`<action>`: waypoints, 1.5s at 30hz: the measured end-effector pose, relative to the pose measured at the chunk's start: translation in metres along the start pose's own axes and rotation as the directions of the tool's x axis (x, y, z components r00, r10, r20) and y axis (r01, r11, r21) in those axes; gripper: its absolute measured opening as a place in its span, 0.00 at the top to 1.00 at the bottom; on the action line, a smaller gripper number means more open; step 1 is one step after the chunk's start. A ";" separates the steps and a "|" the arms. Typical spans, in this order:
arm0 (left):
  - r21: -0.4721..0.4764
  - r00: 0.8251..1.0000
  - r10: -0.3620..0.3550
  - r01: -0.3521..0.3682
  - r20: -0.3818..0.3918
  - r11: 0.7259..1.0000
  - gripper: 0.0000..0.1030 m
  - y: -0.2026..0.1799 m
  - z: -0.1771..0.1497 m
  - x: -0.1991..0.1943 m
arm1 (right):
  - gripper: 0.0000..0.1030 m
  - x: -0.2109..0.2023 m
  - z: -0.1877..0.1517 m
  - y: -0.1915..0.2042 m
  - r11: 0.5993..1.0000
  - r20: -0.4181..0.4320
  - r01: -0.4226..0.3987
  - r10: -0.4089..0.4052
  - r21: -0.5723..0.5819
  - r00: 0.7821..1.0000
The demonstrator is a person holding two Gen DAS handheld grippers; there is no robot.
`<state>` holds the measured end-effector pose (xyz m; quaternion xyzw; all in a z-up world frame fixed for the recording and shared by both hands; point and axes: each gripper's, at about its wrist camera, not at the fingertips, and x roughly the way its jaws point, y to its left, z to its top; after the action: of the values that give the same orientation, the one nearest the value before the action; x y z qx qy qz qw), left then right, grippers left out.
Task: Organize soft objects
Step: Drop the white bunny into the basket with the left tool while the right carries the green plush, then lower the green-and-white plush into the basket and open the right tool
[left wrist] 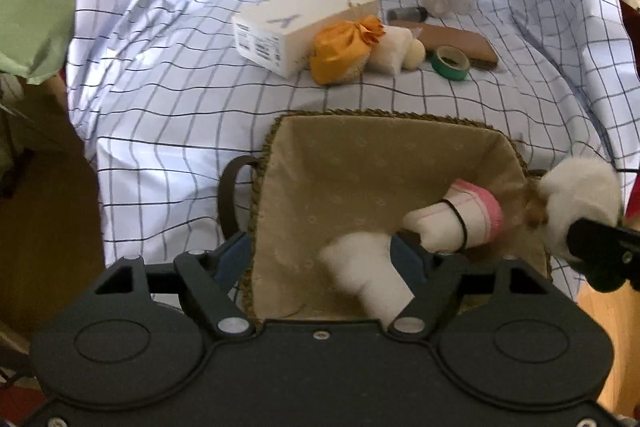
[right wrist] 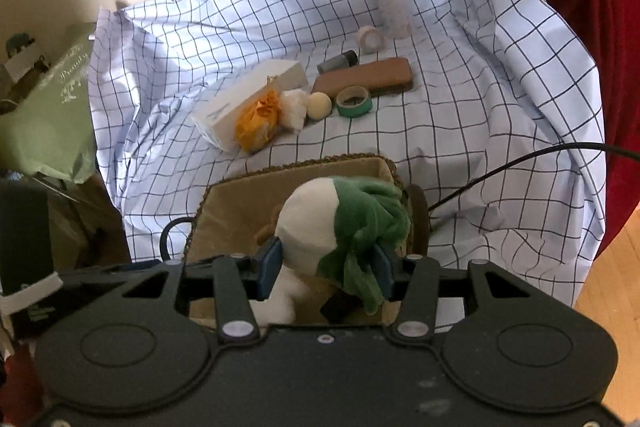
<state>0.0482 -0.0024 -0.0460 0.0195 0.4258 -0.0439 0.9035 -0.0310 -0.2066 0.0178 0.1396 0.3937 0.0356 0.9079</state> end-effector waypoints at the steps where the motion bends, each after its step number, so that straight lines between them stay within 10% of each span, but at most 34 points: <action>1: -0.011 1.000 0.006 -0.006 0.001 1.000 0.30 0.001 -0.002 -0.001 | 0.54 0.001 -0.001 0.001 1.000 -0.002 0.005 -0.005 -0.006 1.000; 45: -0.012 0.999 0.020 -0.021 -0.039 1.000 0.22 0.015 -0.018 0.003 | 0.53 0.029 -0.012 0.010 0.990 -0.138 0.125 -0.132 -0.063 0.982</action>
<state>0.0372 0.0132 -0.0596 0.0191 0.4435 -0.0317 0.8955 -0.0194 -0.1891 -0.0078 0.0864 0.4645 -0.0027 0.8814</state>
